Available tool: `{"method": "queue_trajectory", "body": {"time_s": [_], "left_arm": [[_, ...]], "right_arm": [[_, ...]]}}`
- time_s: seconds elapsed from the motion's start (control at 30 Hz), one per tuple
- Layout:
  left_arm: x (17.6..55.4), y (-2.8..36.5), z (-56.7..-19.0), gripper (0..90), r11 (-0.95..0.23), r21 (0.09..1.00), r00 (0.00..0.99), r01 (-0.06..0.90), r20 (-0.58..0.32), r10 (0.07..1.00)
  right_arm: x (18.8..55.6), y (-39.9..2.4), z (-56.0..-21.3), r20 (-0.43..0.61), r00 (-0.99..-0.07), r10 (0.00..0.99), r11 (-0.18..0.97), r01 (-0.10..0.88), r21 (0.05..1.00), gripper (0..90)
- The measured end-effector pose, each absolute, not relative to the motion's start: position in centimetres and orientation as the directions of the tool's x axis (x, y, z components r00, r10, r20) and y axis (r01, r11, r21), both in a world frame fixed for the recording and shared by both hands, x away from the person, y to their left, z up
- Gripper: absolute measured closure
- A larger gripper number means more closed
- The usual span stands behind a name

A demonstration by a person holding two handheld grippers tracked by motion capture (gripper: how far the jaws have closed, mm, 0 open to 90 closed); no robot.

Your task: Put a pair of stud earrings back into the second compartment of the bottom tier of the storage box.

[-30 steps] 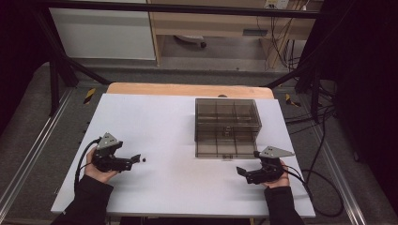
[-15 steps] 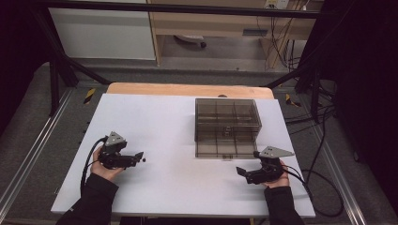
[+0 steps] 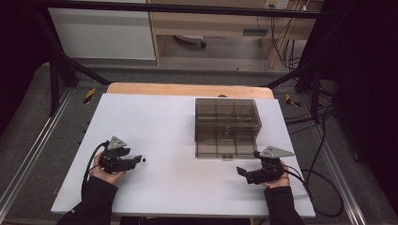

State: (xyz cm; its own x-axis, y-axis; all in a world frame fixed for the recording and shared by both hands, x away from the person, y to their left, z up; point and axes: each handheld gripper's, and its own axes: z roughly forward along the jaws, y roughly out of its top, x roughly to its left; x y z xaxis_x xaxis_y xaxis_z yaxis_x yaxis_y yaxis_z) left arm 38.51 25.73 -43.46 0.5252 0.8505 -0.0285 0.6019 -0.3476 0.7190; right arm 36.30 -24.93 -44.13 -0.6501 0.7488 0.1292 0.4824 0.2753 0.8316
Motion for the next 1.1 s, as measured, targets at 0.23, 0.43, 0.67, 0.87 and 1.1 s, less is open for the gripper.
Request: {"method": "queue_trajectory", "body": {"time_s": [0.23, 0.43, 0.67, 0.87, 1.1], "left_arm": [[38.4, 25.3, -43.6, 55.4, -0.343, 0.703, 0.518, 0.623, -0.042, 0.854], [38.4, 25.0, -43.8, 62.3, -0.346, 0.695, 0.522, 0.63, -0.049, 0.852], [38.4, 24.5, -44.0, 68.2, -0.361, 0.686, 0.523, 0.632, -0.034, 0.851], [38.4, 24.4, -44.1, 71.3, -0.363, 0.683, 0.517, 0.634, -0.025, 0.856], [38.5, 24.3, -44.3, 74.6, -0.364, 0.68, 0.514, 0.636, -0.021, 0.858]], "right_arm": [[36.3, -24.9, -44.2, 0.129, -0.652, 0.747, 0.28, 0.485, 0.829, 0.5], [36.3, -24.9, -44.2, 0.129, -0.651, 0.748, 0.28, 0.487, 0.827, 0.5], [36.4, -24.9, -44.2, 0.128, -0.65, 0.749, 0.283, 0.489, 0.825, 0.5], [36.4, -24.9, -44.2, 0.128, -0.65, 0.749, 0.283, 0.489, 0.825, 0.4], [36.4, -24.9, -44.2, 0.128, -0.65, 0.749, 0.283, 0.489, 0.825, 0.5]]}}
